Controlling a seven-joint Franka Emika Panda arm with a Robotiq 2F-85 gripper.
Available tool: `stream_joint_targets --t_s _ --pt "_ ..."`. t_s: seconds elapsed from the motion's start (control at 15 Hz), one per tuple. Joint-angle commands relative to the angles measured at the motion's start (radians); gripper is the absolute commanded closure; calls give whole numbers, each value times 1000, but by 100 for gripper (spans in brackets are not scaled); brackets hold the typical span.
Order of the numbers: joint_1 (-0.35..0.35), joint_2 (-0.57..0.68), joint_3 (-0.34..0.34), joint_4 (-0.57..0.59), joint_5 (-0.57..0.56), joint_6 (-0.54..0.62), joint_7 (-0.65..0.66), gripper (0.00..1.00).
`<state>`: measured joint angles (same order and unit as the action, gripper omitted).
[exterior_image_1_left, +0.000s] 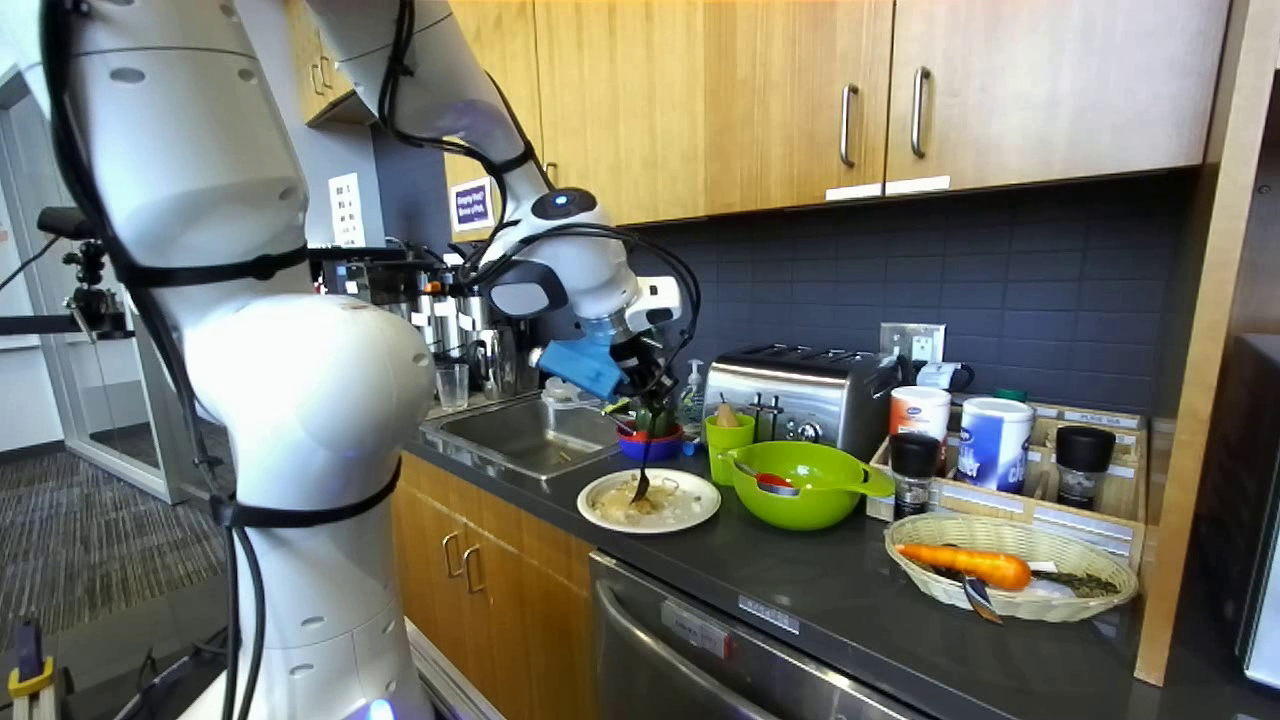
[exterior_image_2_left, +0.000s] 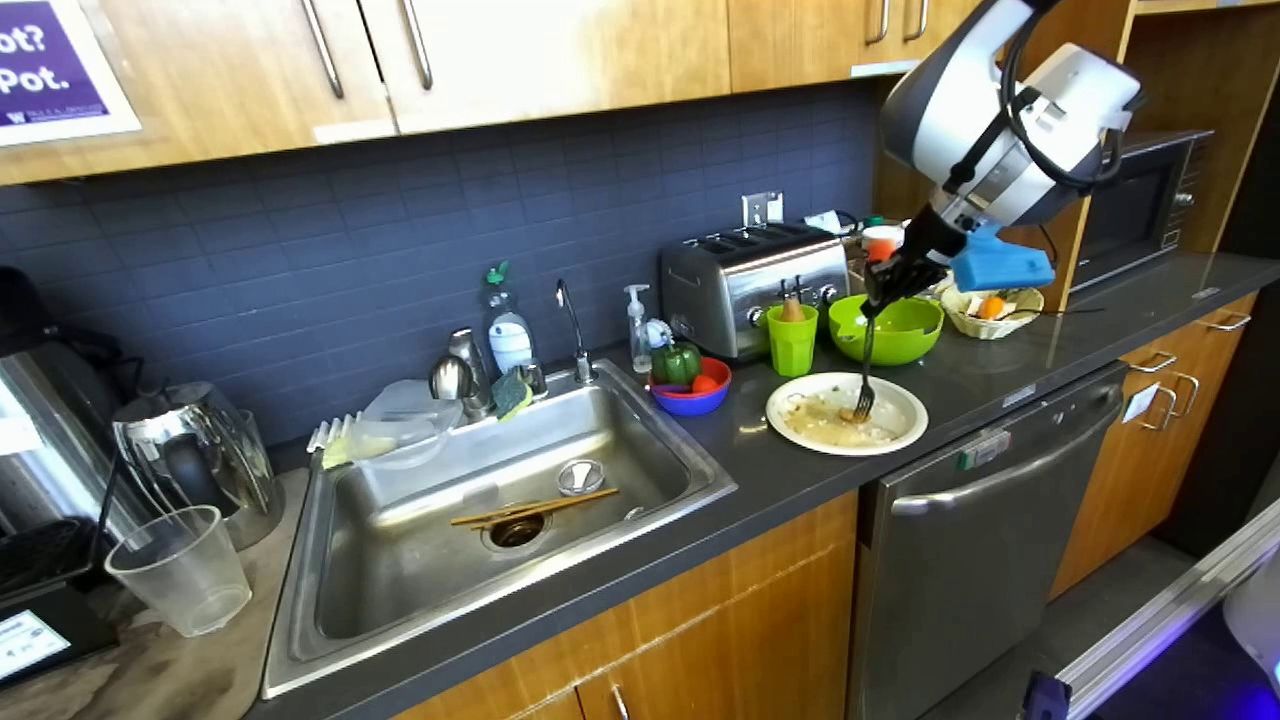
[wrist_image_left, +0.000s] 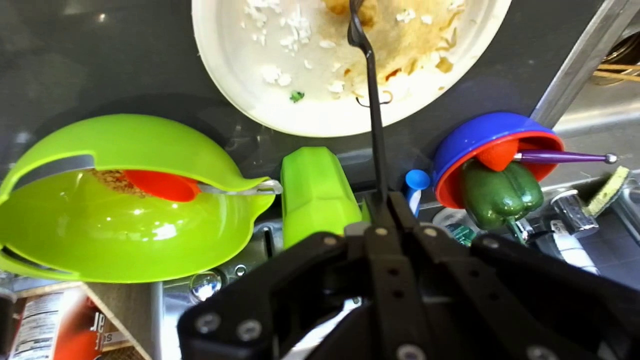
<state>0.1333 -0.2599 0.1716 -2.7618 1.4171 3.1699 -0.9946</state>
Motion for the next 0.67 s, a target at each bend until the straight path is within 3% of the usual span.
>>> stream_joint_targets --t_s 0.0,0.6 --pt "5 35 4 12 11 -5 20 99" --pt "1 31 4 10 -4 -3 42 99"
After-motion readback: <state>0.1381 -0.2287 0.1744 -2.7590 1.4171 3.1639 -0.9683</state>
